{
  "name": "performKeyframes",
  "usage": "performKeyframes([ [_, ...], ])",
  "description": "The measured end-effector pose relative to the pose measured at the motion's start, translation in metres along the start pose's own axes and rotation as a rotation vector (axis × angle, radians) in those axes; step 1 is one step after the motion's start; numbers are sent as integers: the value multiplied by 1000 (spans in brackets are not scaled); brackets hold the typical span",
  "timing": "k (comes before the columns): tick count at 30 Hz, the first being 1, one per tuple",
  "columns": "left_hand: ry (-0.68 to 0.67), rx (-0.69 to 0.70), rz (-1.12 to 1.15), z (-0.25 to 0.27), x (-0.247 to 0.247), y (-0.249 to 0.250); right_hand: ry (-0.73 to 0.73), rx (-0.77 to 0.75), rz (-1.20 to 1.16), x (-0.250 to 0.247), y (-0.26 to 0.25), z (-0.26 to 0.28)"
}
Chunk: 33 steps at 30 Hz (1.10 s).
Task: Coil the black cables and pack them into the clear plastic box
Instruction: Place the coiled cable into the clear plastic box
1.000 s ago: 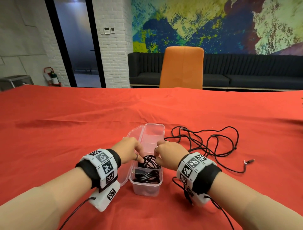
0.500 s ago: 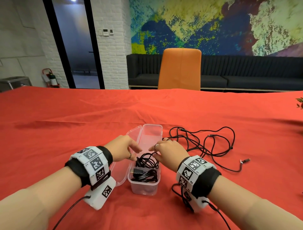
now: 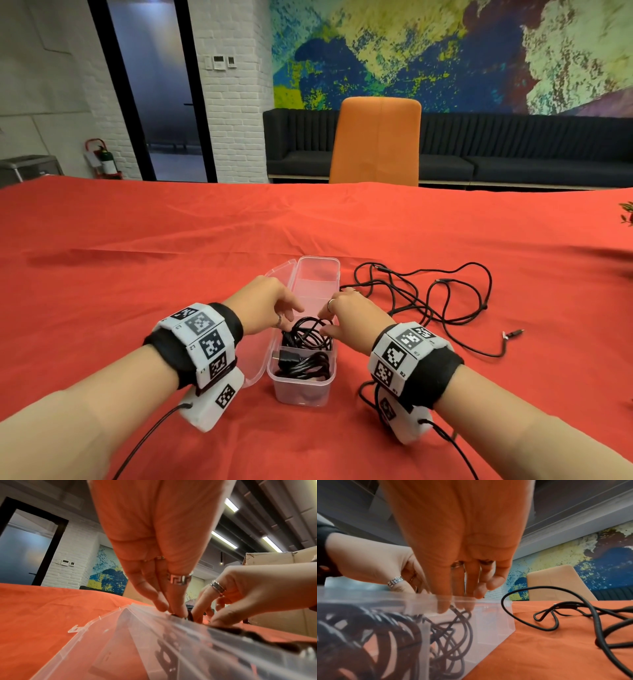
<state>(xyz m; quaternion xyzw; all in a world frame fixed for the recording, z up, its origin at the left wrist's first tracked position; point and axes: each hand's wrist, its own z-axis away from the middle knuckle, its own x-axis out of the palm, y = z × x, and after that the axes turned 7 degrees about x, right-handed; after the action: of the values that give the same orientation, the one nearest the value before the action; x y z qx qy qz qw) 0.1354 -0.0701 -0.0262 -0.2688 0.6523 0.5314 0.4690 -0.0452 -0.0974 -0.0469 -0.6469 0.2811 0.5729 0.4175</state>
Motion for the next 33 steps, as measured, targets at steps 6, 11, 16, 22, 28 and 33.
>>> performKeyframes([
  [6,-37,-12,65,1,-6,-2,-8,-6,40,-1,-1,1],
  [11,-52,45,16,4,-2,5,39,-67,181,1,-6,3],
  [16,-51,88,-41,5,1,10,68,-122,310,0,-8,4],
  [22,-68,77,-122,-1,7,13,28,-126,381,2,-13,6],
  [28,-71,56,-83,-4,9,15,-91,-104,472,-1,-23,2],
  [33,-127,50,-87,-2,3,11,-58,-120,405,-6,-16,6],
])
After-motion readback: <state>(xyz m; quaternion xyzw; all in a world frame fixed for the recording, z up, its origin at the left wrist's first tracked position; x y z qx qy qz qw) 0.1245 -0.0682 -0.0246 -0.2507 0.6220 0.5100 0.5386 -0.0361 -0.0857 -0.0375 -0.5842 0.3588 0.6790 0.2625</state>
